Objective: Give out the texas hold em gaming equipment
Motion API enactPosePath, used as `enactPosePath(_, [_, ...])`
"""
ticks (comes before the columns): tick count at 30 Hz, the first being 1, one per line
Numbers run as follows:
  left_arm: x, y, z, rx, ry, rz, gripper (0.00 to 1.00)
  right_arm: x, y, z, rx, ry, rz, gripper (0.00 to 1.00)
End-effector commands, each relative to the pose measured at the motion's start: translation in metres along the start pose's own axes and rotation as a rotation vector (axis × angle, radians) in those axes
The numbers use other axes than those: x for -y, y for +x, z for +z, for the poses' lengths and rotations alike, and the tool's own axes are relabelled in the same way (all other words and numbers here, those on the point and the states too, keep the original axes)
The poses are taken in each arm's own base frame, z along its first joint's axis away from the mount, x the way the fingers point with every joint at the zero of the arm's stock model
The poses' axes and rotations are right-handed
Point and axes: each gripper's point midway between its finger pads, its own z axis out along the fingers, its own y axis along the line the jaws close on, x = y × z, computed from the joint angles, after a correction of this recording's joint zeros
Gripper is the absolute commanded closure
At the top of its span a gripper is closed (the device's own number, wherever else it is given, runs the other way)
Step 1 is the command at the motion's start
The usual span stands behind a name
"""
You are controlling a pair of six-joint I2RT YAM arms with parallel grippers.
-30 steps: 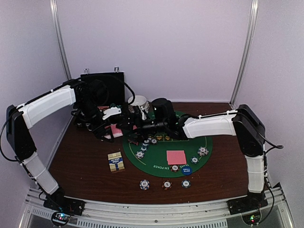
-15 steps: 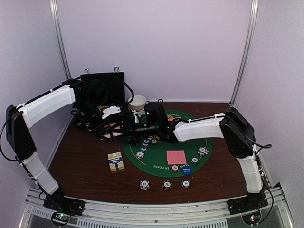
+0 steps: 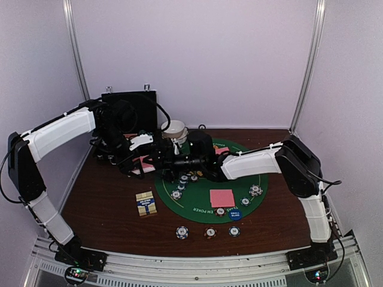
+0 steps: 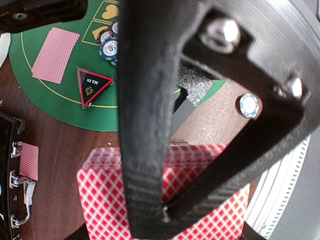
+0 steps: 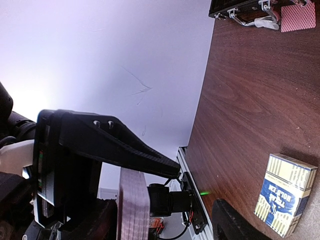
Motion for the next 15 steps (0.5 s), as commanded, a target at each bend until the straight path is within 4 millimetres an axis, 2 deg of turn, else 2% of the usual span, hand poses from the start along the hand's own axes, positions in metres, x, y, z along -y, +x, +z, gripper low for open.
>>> enactPosePath(1, [0.007,-0.011,-0.013,0.055,-0.003,0.042,1.00,0.010,-0.014,-0.019,0.047,0.031,0.029,0.37])
enactPosePath(9, [0.006,-0.008,-0.011,0.044,-0.005,0.041,1.00,-0.010,-0.010,-0.029,0.026,0.010,-0.004,0.44])
enactPosePath(15, [0.005,-0.008,-0.011,0.042,-0.009,0.042,1.00,-0.031,-0.012,-0.035,0.020,-0.022,-0.022,0.56])
